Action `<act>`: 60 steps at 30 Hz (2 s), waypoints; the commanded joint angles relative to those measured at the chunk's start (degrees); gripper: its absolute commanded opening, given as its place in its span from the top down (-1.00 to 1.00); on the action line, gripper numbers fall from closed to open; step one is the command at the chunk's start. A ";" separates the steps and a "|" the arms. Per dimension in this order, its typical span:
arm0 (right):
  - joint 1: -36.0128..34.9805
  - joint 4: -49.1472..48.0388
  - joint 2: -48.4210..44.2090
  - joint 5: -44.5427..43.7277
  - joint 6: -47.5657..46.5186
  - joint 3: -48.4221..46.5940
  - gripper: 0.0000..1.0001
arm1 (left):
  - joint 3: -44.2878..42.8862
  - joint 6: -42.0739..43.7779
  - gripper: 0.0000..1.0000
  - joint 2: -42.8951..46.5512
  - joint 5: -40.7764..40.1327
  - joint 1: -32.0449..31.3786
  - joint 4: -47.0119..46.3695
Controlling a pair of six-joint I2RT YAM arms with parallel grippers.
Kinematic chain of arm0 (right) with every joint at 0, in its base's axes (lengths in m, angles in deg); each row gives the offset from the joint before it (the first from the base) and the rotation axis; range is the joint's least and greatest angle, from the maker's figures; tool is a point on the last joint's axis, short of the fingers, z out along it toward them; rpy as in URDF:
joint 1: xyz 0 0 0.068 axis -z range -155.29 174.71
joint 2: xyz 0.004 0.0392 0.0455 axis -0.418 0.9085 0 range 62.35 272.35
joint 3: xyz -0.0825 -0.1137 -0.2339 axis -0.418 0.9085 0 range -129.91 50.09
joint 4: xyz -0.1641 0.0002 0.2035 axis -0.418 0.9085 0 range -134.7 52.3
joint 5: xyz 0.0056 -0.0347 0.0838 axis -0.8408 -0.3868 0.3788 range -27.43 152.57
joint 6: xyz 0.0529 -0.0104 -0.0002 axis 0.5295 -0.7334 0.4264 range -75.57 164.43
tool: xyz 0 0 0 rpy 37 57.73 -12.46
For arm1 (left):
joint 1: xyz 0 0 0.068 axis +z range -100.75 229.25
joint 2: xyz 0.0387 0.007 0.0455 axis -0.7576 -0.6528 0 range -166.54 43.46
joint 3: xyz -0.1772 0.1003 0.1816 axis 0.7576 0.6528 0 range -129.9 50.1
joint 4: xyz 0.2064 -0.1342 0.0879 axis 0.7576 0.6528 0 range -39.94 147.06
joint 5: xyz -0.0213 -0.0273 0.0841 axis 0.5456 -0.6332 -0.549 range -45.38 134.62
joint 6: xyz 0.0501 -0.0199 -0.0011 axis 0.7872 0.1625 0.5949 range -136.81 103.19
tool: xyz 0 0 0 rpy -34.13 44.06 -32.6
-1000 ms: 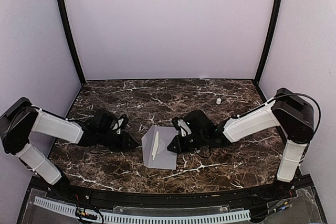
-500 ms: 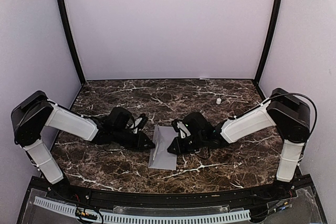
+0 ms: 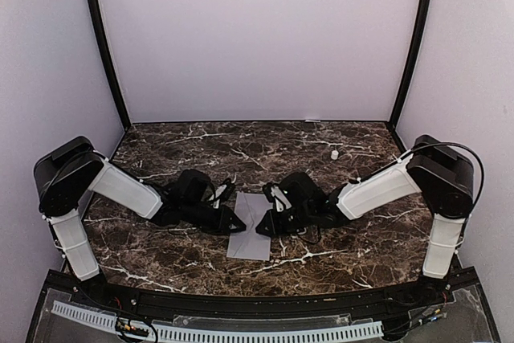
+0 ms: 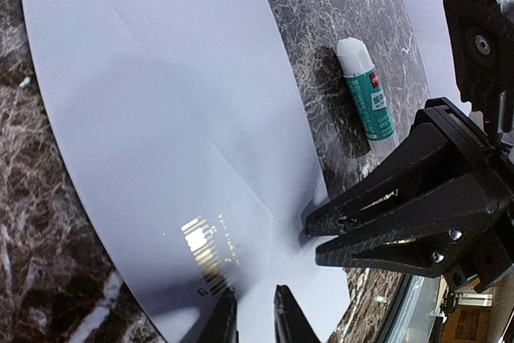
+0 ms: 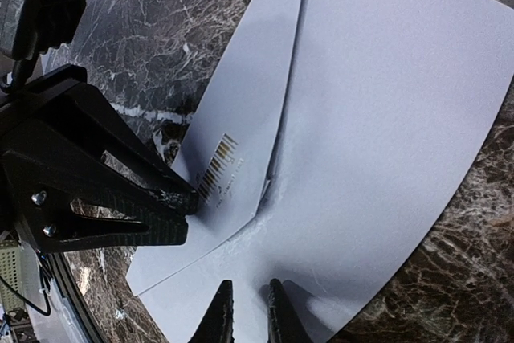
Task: Place the letter into the envelope and seal it
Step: Seal the envelope flap on the envelope.
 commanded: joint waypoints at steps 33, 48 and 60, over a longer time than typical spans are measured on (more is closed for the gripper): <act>2.85 -1.39 10.23 4.85 2.08 -7.85 0.87 | 3.48 -0.16 0.82 5.88 -3.63 -3.38 5.25; 2.00 -3.50 6.77 12.65 1.81 -3.58 0.88 | 8.67 -2.85 0.84 2.25 -2.93 -4.00 0.09; 0.65 -1.86 7.85 11.44 2.22 -5.63 0.90 | 8.24 -2.38 0.84 2.36 -2.94 -4.05 1.16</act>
